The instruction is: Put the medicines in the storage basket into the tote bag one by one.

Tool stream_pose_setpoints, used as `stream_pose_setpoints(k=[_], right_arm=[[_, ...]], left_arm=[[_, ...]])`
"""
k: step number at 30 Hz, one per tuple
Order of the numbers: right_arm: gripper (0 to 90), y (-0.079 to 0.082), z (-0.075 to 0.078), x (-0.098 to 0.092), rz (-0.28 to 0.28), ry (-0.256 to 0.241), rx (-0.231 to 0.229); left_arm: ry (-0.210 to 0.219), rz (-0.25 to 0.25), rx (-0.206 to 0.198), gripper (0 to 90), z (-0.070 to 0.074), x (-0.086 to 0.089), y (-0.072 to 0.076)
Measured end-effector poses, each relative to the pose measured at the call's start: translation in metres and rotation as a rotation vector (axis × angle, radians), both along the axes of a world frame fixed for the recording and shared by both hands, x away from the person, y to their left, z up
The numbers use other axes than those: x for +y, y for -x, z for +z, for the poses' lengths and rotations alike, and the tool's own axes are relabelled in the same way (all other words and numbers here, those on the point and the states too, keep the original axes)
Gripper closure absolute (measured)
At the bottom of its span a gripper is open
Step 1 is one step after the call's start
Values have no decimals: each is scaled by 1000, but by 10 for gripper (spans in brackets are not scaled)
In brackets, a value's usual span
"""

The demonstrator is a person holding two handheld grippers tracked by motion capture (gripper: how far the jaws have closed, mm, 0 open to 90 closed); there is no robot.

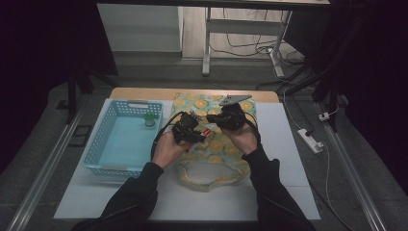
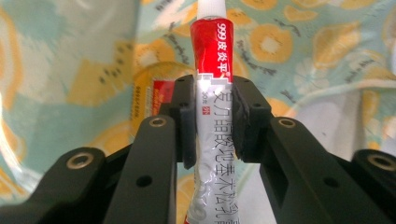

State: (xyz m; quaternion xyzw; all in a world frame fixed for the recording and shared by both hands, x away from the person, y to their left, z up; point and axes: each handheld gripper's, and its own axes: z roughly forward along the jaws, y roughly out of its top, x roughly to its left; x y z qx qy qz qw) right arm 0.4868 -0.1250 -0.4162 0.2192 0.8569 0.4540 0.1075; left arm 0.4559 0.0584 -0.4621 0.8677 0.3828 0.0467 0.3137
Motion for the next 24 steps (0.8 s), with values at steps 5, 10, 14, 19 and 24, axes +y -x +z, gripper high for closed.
stream_pose_setpoints(k=[5, 10, 14, 19, 24], right_arm=[[900, 0, 0, 0, -3, -1, -2], [900, 1, 0, 0, -5, -1, -5], [900, 1, 0, 0, -7, 0, -5], [900, -1, -1, 0, -17, 4, 0], [900, -2, -2, 0, -21, 6, 2]], left_arm=[[-30, 12, -12, 726, -5, -5, -7], [-59, 33, -17, 725, -11, -6, -14], [-63, 44, -23, 725, -14, -5, -18], [-68, 67, -33, 724, -18, -4, -21], [-98, 63, -54, 718, -22, -5, -23]])
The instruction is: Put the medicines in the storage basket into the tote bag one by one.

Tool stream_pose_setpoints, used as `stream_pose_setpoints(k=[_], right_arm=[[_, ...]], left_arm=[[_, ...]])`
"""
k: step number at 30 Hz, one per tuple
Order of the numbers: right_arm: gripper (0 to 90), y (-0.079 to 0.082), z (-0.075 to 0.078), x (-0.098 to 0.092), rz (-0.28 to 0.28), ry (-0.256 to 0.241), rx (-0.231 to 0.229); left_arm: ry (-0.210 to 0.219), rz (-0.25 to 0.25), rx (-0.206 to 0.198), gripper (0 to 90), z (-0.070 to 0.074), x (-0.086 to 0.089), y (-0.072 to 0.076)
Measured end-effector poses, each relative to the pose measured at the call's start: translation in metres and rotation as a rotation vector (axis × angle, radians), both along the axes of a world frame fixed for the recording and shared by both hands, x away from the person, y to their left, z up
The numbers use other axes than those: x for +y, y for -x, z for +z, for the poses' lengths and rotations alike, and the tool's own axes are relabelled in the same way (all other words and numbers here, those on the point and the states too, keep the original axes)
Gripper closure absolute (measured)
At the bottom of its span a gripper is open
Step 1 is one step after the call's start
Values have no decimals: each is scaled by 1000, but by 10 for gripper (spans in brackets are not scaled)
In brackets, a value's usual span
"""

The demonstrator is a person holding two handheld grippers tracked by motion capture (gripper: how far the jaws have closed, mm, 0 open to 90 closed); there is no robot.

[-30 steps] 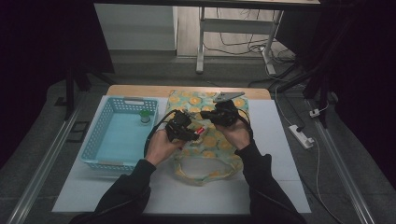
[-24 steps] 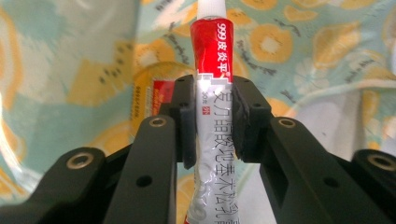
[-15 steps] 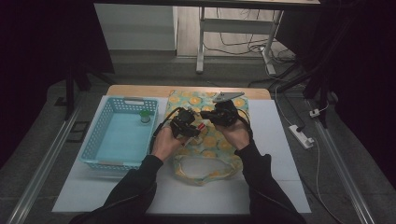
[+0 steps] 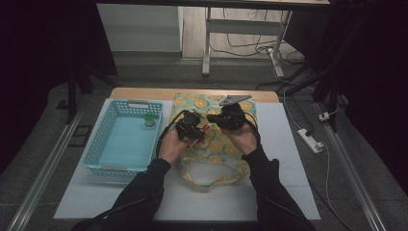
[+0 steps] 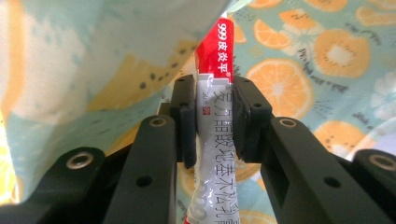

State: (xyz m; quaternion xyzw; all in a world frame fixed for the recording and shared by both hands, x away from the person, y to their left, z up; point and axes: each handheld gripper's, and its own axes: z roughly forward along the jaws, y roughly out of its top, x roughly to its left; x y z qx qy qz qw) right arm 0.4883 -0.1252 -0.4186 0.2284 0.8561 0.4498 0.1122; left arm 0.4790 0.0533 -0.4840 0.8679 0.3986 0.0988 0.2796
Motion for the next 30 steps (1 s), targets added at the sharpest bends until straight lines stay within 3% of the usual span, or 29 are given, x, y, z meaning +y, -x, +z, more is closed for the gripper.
stream_pose_setpoints(k=[3, 12, 17, 23, 30], right_arm=[[900, 0, 0, -1, -5, 2, -4], [900, 0, 0, -1, -7, 2, -5], [900, 0, 0, -1, -5, 3, -4], [900, -1, 0, -2, -5, 4, 0], [900, -1, -1, -2, -3, 6, 2]], left_arm=[[2, -5, -12, 710, 1, 1, 1], [24, -34, -31, 516, 15, 4, 14], [82, -58, -36, 398, 20, 12, 21], [116, -91, -29, 234, 24, 24, 30], [169, -56, 1, 140, 31, 44, 32]])
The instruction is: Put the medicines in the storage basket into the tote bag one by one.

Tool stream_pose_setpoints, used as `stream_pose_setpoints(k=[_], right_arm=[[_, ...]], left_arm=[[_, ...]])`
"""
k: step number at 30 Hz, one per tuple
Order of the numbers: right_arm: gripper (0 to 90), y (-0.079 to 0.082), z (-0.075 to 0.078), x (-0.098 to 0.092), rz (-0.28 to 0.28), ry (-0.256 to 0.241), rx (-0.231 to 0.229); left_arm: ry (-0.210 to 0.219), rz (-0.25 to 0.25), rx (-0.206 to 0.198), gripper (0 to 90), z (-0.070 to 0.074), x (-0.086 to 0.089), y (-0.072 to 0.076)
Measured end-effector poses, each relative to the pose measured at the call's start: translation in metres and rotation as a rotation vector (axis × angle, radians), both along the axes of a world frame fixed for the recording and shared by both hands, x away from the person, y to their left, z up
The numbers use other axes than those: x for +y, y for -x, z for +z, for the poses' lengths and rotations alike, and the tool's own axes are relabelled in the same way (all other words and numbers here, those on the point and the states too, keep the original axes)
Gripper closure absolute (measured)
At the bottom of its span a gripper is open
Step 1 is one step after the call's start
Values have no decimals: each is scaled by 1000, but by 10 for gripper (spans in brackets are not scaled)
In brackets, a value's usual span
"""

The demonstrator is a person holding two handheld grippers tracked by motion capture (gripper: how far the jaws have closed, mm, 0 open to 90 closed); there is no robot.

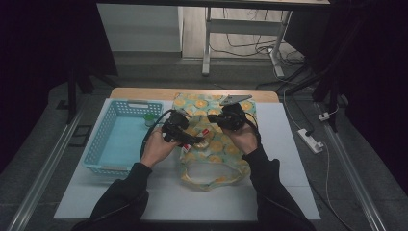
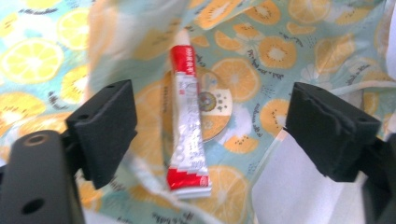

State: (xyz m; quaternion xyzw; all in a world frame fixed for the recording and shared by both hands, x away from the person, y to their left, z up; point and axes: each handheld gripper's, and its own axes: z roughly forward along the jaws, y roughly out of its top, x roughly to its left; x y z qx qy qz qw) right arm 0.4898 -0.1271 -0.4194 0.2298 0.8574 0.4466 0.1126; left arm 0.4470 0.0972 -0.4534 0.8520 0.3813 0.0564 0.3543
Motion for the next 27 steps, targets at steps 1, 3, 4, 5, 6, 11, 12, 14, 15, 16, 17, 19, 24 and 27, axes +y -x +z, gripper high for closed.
stream_pose_setpoints(k=[1, 3, 4, 5, 6, 11, 12, 14, 15, 16, 17, 19, 24, 27], right_arm=[[900, 0, 0, 0, 1, 0, 0], [900, 0, 0, 0, 3, 2, 1], [900, -1, -1, 0, 3, 1, 0], [900, -1, -1, 0, 2, 2, 0], [900, -1, -1, 0, 1, 2, -1], [900, -1, 0, -1, 0, 0, -2], [900, -1, -1, -1, -1, 0, -2], [900, -1, -1, 0, 0, 2, -1], [900, -1, -1, 0, 1, 2, -1], [900, -1, -1, 0, 1, 1, 0], [900, -1, -1, 0, 3, 2, 1], [900, -1, -1, 0, 3, 3, 2], [900, -1, -1, 0, 8, 4, 5], [900, -1, -2, 1, 8, 7, 8]], left_arm=[[7, -1, 10, 114, 0, 3, 0], [16, -4, 16, 75, 1, 8, 1], [23, -6, 16, 63, 2, 11, 1], [29, -6, 20, 49, 3, 14, 1], [34, -5, 21, 38, 4, 17, 1], [45, 0, 12, 12, 8, 36, 2], [47, 2, 11, 12, 8, 39, 2], [54, 14, 2, 26, 10, 47, 3], [55, 22, -2, 33, 10, 51, 3], [58, 30, -7, 34, 10, 56, 3], [59, 32, -7, 36, 10, 59, 4], [62, 46, -10, 38, 10, 66, 4], [52, 85, -23, 28, 10, 87, 4], [43, 119, -38, 13, 10, 98, 2]])
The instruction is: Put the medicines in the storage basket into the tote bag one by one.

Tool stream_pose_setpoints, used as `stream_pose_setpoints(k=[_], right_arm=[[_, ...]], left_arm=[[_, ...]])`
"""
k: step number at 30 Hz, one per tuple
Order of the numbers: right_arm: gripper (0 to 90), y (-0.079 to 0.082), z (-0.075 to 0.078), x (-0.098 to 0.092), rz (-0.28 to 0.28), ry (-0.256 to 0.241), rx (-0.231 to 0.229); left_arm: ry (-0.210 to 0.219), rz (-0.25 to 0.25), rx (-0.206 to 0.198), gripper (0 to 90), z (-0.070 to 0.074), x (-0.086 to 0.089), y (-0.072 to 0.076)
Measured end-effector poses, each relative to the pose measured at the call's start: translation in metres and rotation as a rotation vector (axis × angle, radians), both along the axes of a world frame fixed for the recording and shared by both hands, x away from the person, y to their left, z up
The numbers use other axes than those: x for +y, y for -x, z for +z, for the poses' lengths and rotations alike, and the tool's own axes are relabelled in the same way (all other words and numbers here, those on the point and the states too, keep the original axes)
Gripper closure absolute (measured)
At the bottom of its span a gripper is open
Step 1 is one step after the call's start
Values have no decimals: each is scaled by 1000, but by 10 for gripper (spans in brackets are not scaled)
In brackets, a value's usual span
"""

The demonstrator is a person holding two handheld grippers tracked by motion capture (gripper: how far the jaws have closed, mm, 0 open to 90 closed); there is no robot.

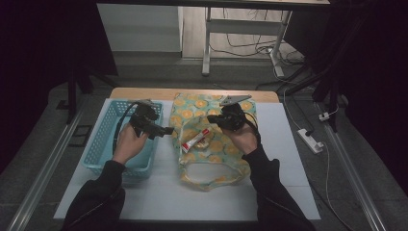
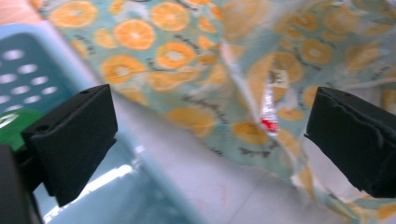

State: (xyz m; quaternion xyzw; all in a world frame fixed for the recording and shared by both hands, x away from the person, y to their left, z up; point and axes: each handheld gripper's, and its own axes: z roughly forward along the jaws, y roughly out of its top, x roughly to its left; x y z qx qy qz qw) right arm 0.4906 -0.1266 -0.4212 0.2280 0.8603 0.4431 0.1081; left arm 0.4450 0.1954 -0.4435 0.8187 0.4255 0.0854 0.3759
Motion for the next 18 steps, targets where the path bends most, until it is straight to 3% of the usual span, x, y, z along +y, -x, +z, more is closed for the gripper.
stream_pose_setpoints(k=[8, 18], right_arm=[[900, 0, 0, 1, 3, 2, 2], [900, 0, 0, 1, 5, 4, 0]], left_arm=[[-22, 85, -35, 0, -4, 27, -9], [-46, 163, -8, 0, -17, 46, -26]])
